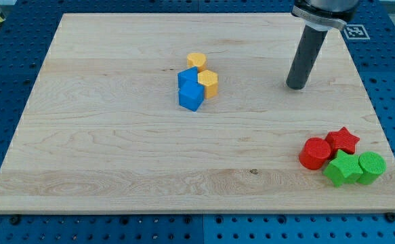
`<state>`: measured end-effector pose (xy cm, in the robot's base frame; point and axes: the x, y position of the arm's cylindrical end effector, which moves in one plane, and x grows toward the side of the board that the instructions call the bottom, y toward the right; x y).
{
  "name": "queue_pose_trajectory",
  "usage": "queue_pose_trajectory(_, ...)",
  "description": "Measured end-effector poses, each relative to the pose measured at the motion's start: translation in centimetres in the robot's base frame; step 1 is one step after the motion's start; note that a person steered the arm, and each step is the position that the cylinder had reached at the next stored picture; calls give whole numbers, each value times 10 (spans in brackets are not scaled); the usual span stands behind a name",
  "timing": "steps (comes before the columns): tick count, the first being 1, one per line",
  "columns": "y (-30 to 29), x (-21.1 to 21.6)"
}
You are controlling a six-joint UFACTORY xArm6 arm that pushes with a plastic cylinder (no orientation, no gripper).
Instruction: Separate the blue cube from the blue triangle
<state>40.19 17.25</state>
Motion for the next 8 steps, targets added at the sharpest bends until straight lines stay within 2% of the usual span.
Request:
queue_pose_trajectory(1, -1, 1)
queue_pose_trajectory(3, -103, 43)
queue_pose_trajectory(4, -108, 38)
queue_pose_trajectory(8, -216, 27)
